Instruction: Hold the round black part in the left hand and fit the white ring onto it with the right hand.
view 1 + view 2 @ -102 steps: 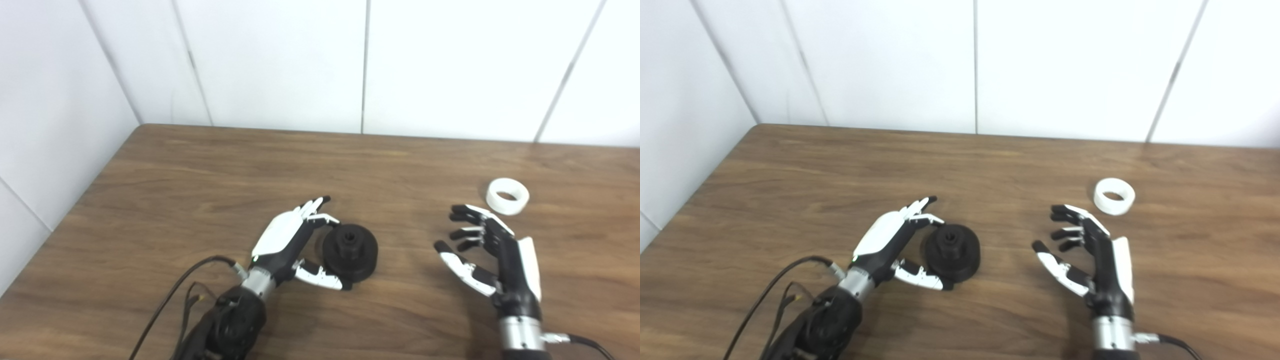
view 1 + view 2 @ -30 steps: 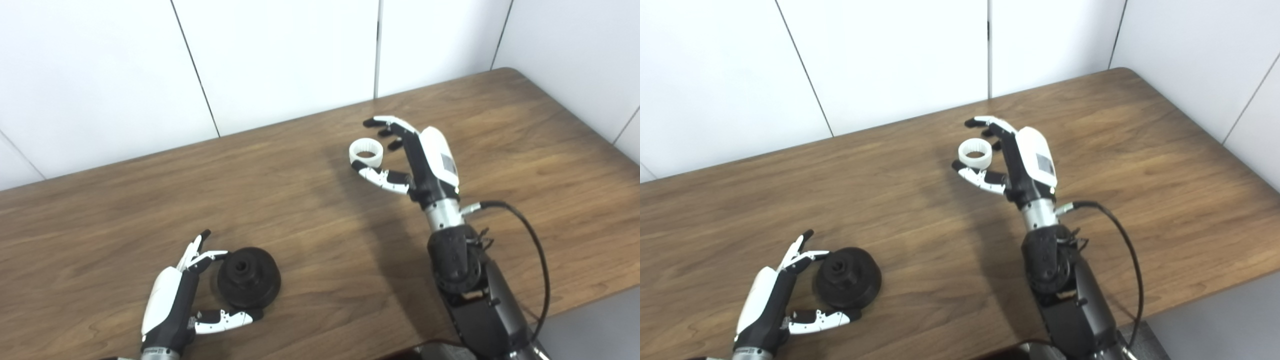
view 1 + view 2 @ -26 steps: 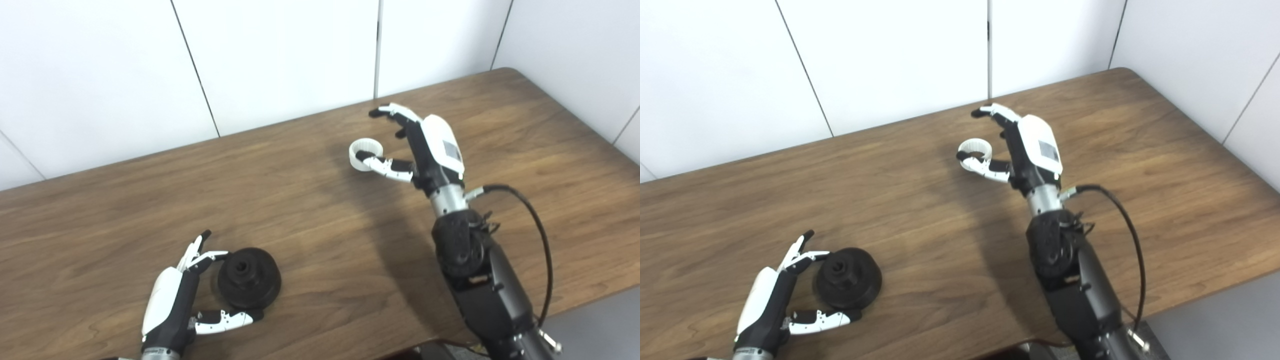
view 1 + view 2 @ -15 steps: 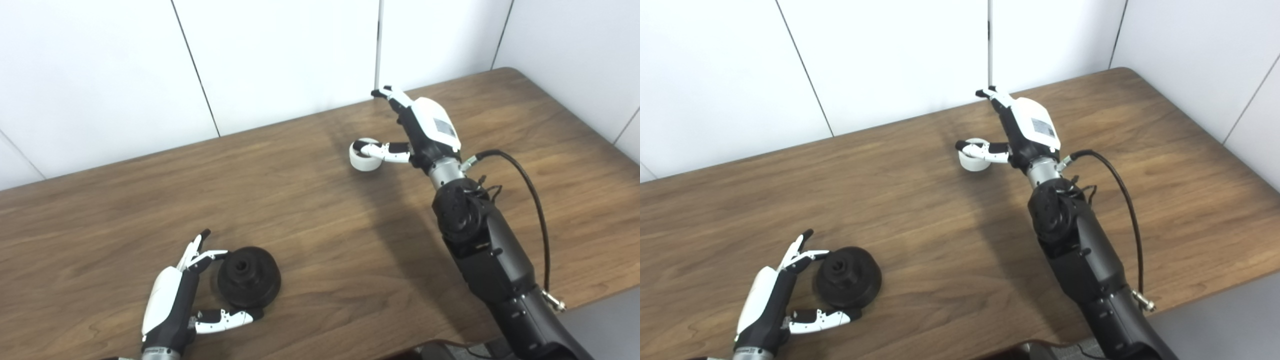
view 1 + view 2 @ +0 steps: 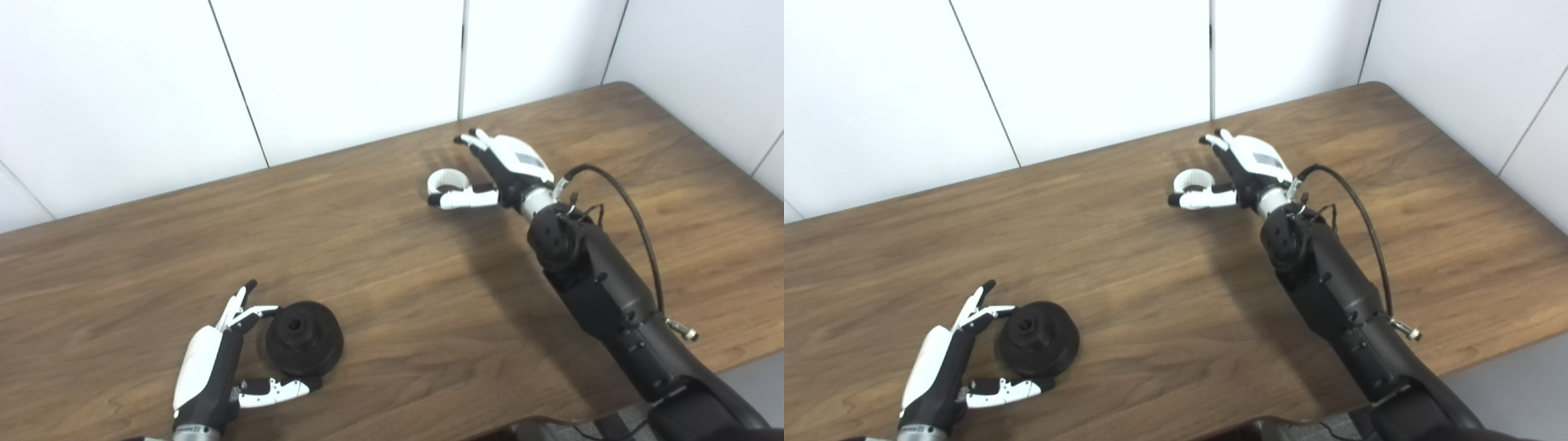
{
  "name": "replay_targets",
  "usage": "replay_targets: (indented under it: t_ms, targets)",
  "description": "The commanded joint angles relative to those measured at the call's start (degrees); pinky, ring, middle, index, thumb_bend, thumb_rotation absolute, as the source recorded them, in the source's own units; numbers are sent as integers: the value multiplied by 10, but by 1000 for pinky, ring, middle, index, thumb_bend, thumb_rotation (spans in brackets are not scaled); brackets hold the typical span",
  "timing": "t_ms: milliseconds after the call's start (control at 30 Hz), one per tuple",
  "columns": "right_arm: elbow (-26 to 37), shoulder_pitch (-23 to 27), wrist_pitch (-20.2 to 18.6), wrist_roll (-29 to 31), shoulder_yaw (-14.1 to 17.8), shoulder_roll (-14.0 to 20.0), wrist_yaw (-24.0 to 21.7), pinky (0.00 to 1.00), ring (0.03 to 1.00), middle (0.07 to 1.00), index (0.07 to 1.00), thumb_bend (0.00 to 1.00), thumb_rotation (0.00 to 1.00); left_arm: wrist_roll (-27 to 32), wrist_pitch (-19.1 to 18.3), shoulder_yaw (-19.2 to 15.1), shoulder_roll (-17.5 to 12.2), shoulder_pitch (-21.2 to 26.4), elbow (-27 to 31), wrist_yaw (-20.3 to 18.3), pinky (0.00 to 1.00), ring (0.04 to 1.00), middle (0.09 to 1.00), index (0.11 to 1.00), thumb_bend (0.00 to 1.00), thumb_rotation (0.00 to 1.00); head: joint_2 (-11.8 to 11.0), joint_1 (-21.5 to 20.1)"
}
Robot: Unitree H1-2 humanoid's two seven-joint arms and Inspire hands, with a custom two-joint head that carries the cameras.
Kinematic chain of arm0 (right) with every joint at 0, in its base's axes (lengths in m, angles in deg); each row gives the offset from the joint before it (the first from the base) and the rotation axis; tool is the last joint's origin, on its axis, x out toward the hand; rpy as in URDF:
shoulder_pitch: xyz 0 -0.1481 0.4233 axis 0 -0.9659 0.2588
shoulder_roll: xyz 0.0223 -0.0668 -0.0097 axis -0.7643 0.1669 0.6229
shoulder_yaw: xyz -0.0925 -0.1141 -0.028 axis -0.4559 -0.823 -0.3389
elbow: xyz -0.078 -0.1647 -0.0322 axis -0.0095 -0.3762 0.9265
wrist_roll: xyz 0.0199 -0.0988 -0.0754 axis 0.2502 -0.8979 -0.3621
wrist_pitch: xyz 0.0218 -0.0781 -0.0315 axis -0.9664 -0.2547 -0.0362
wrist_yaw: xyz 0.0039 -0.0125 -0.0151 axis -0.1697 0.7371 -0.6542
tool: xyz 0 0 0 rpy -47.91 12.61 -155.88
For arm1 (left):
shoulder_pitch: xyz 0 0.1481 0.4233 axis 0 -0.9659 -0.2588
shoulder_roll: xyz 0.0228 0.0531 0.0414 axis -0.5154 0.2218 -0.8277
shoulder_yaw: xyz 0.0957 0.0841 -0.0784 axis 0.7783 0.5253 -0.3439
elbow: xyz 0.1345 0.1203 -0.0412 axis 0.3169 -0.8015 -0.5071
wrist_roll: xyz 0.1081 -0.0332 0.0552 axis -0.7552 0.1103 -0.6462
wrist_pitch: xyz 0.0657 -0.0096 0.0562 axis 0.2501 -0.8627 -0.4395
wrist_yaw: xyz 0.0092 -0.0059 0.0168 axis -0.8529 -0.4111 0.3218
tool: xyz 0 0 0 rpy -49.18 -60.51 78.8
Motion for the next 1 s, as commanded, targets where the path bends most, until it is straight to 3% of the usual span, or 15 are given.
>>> replay_targets:
  t_ms: [0,500,967]
  targets:
    - [-1,37,20,4,0,17,8,902,1000,1000,952,1000,781,-4,-3,-1,-7,4,7,-8,934,1000,1000,620,890,273,1,0]
    - [-27,37,6,2,-37,28,-4,936,1000,1000,933,1000,729,-2,-6,-2,-7,-1,14,-14,963,1000,1000,623,885,272,6,3]
    - [-35,20,31,6,-40,16,47,928,996,1000,811,997,574,-3,-10,-2,-5,-2,17,-19,956,1000,1000,624,882,275,10,8]
